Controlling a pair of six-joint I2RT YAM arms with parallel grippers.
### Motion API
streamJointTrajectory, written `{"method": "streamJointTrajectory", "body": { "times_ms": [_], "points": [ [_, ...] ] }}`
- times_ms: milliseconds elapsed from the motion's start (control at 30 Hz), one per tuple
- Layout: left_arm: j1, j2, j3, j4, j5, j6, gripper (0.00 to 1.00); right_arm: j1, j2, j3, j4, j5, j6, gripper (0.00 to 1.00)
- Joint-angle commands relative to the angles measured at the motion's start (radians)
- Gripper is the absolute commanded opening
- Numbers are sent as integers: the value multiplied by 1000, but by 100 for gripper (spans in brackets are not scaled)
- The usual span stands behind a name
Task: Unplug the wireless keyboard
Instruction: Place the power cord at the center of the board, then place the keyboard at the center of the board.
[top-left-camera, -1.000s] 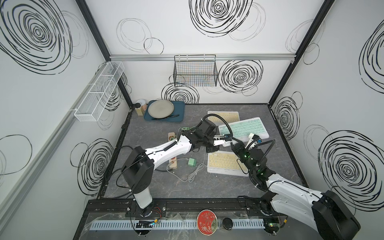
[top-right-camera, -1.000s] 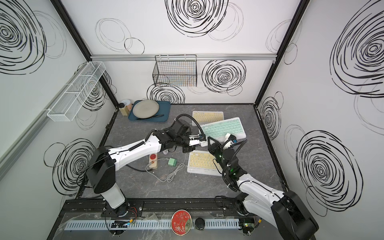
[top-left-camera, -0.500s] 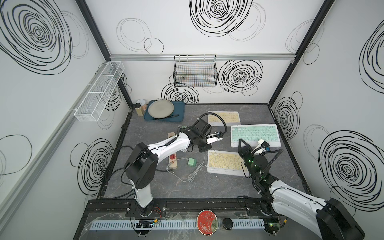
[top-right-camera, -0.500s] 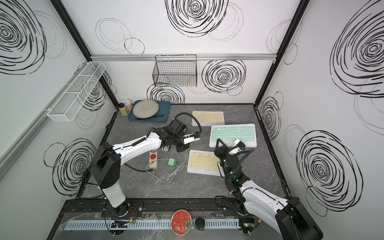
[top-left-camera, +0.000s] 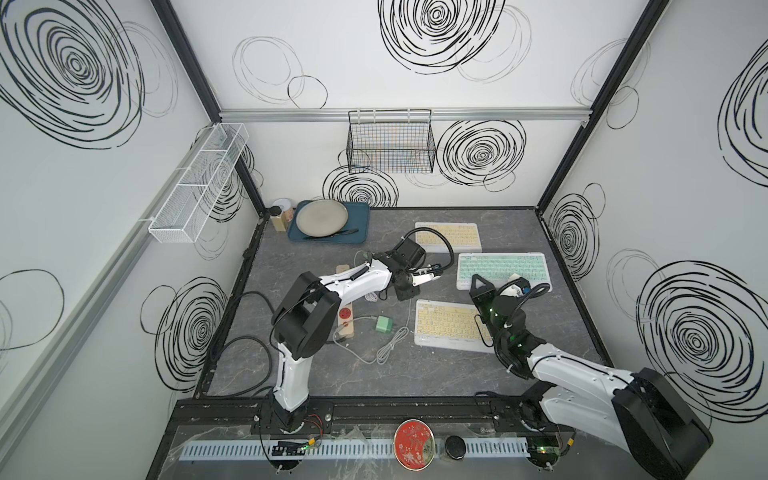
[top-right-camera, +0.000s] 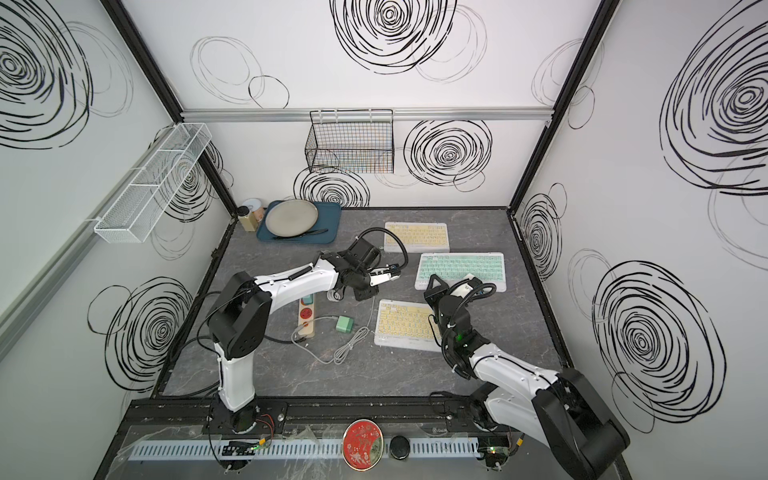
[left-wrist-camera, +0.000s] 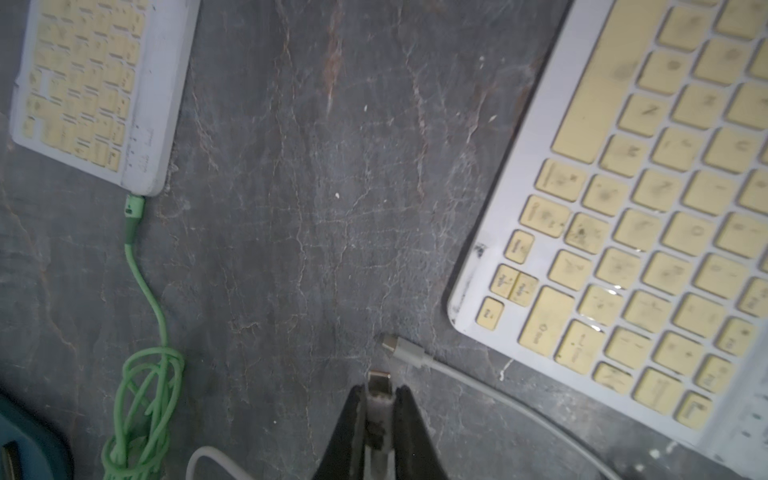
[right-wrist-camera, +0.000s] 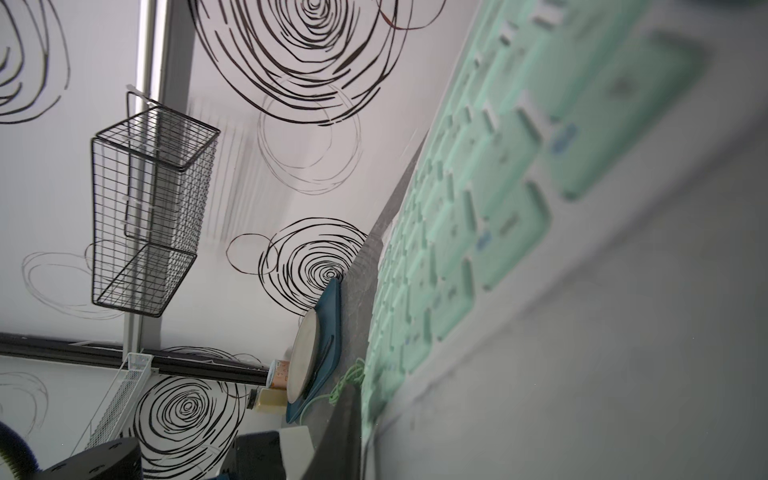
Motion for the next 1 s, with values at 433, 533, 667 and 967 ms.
{"method": "streamJointTrajectory", "body": {
  "times_ms": [433, 533, 667, 967],
  "points": [
    [65, -2, 45, 121, 61, -42, 99, -60, 309, 97, 185, -161, 97, 0],
    [79, -98, -58, 255, 106, -104, 100, -60, 346, 116, 187, -166, 104, 0],
    [106, -301, -315, 567, 88, -283, 99, -61, 402, 135, 205, -168, 127, 0],
    [195, -627, -757, 938, -359, -784, 99, -61, 539, 163, 299, -167, 191, 0]
  ]
}}
